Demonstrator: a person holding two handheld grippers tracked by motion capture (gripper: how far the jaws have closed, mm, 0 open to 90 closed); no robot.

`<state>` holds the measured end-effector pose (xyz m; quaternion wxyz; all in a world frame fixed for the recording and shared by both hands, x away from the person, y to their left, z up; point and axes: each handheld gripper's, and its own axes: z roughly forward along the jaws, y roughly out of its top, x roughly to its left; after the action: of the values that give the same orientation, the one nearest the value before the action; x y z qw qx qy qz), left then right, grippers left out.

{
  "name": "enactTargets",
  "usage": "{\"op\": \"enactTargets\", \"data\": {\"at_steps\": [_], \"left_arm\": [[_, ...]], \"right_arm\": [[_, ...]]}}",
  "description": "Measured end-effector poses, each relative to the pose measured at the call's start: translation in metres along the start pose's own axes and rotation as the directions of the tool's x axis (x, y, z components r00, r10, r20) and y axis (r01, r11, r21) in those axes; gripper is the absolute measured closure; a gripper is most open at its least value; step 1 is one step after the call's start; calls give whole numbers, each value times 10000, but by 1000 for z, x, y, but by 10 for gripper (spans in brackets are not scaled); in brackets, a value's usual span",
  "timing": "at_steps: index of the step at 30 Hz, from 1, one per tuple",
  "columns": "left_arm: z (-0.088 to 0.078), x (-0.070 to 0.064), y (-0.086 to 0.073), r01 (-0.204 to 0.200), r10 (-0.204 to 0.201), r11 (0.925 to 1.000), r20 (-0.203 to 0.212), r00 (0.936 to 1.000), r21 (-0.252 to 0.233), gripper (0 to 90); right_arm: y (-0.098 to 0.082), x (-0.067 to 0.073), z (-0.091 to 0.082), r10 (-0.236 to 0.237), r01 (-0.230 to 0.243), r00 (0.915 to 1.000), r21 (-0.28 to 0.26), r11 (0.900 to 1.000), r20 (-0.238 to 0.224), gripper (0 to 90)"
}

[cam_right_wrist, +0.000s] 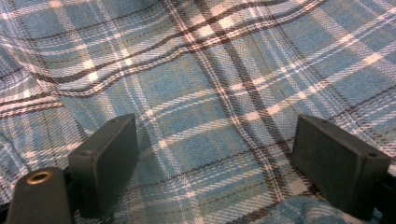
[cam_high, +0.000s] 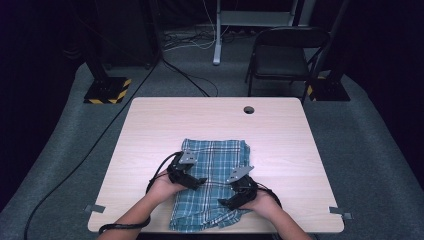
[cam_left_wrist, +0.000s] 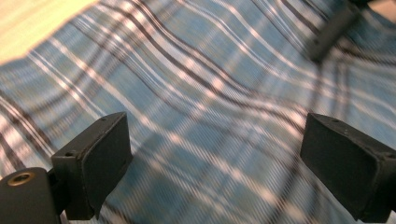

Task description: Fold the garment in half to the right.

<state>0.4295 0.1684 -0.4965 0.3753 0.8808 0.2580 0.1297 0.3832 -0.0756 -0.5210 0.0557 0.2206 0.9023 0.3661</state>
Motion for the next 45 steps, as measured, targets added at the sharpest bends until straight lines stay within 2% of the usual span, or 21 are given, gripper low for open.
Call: {"op": "enactTargets", "data": {"at_steps": [3, 6, 8, 10, 13, 15, 19, 22, 25, 28, 31, 34, 38, 45], "left_arm": [[10, 4, 2, 99, -98, 9998, -66, 9999, 182, 87], [22, 5, -3, 190, -192, 9984, 30, 9998, 529, 75], [25, 5, -6, 292, -296, 9987, 104, 9995, 412, 71], [25, 6, -5, 311, -318, 9983, 134, 9994, 496, 70], [23, 6, 5, 174, -174, 9975, -10, 9998, 681, 72], [20, 5, 13, 19, -15, 9985, -79, 10000, 549, 88], [20, 4, 30, 10, -10, 9999, -23, 10000, 148, 89], [27, 2, 42, 55, -55, 10000, 103, 9999, -13, 89], [39, 1, 48, -91, 90, 9998, 78, 9999, 172, 89], [53, 3, 48, -49, 51, 9981, -27, 10000, 611, 88], [64, 5, 44, 139, -147, 9949, 77, 9999, 998, 91], [69, 3, 42, 18, -20, 9948, 21, 10000, 1017, 71], [71, 4, 40, 172, -184, 9956, 125, 9998, 925, 64], [72, 4, 39, 155, -160, 9956, 47, 9999, 921, 63]], "right_arm": [[0, 0, 0, -1, 1, 10000, -18, 10000, -13, 135], [-1, 0, 0, -5, 4, 10000, -73, 10000, -23, 135], [-1, 0, 0, -3, 2, 10000, -97, 10000, -21, 134], [-1, 0, 0, 6, -6, 10000, -132, 9999, -7, 134], [-2, 0, 0, 29, -29, 10000, -173, 9998, -12, 134], [-2, 0, 0, 27, -26, 10000, -190, 9998, 28, 133], [-3, 0, 0, 27, -26, 10000, -267, 9996, 31, 133], [-4, 0, 0, 70, -68, 10000, -300, 9995, 47, 133], [-4, 1, 0, 98, -95, 9999, -358, 9993, 84, 133], [-5, 2, -1, 139, -134, 9998, -404, 9991, 124, 133], [-6, 2, -1, 169, -161, 9997, -460, 9988, 167, 133], [-7, 3, -1, 217, -206, 9996, -521, 9984, 194, 133], [-8, 3, -2, 291, -277, 9993, -550, 9981, 246, 133], [-9, 4, -2, 355, -336, 9989, -615, 9975, 305, 133]]}}
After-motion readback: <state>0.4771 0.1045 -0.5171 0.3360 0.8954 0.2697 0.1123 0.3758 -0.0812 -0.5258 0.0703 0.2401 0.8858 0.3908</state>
